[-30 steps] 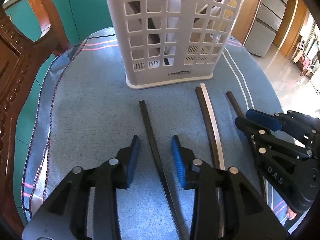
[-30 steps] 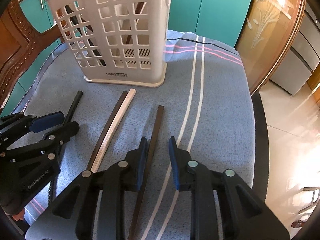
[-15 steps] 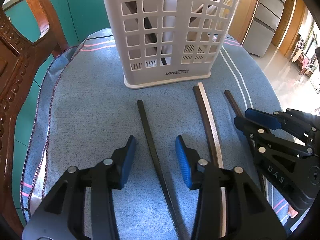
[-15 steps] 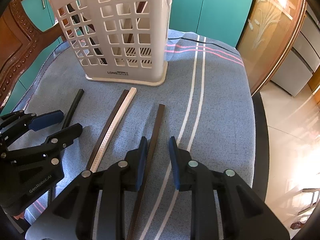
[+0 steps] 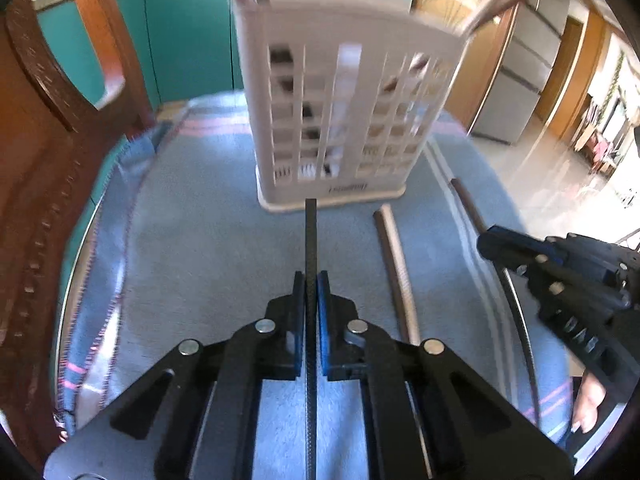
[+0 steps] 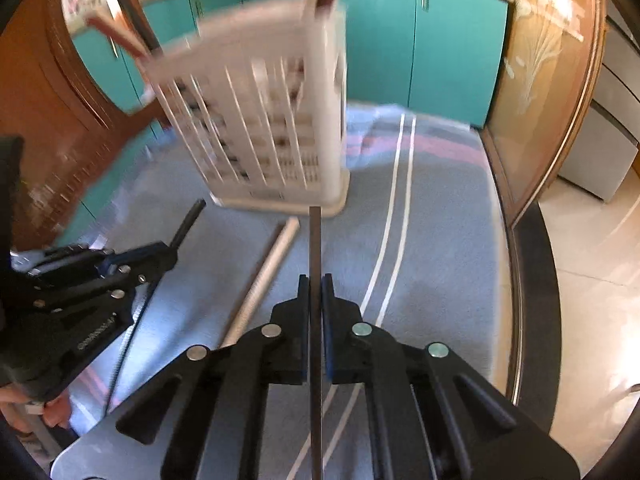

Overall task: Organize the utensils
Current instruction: 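Lift both chopsticks into the white basket and open both tools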

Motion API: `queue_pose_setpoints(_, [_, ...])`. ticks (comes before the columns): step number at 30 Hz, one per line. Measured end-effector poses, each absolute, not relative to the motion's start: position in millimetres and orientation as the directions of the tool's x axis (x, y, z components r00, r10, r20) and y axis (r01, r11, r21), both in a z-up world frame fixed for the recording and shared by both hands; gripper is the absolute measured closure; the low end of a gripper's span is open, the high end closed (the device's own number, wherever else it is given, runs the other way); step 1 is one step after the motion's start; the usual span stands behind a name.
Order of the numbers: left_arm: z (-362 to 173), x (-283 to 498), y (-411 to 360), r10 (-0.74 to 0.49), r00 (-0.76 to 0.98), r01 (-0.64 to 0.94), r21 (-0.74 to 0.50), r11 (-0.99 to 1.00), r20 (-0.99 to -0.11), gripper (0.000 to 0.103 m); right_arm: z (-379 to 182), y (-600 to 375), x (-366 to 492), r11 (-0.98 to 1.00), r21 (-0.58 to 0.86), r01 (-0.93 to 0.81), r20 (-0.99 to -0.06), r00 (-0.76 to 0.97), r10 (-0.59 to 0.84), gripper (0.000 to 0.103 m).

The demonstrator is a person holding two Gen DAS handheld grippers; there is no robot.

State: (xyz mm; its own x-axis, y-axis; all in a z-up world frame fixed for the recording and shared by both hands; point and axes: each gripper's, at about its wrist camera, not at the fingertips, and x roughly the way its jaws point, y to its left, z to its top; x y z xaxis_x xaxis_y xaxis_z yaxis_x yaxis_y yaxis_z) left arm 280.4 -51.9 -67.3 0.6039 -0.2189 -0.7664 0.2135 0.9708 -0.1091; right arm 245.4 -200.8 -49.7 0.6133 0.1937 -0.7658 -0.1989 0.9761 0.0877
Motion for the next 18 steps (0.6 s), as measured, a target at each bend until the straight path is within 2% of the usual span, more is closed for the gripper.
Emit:
queue_pose_setpoints(6, [-2, 243, -30, -0.278, 0.716, 0.228, -0.162, 0.960, -0.641, 0.096, 9, -223, 202, 0.960, 0.195, -0.203, -0.628, 0.726, 0.281, 0.096])
queue_pose_setpoints(11, [46, 224, -23, -0.307, 0.777, 0.247, -0.183, 0.952, -0.549, 0.096, 51, -233, 182, 0.942, 0.245, -0.231, -0.547, 0.769, 0.331, 0.096])
queue_pose_setpoints(15, [89, 229, -24, -0.318, 0.819, 0.265, -0.176, 0.948, -0.478, 0.096, 94, -233, 190, 0.934, 0.261, -0.245, -0.469, 0.813, 0.344, 0.096])
queue_pose_setpoints(18, [136, 244, -21, -0.329, 0.859, 0.281, -0.177, 0.943, -0.392, 0.096, 128, -231, 197, 0.933, 0.257, -0.253, -0.401, 0.850, 0.341, 0.096])
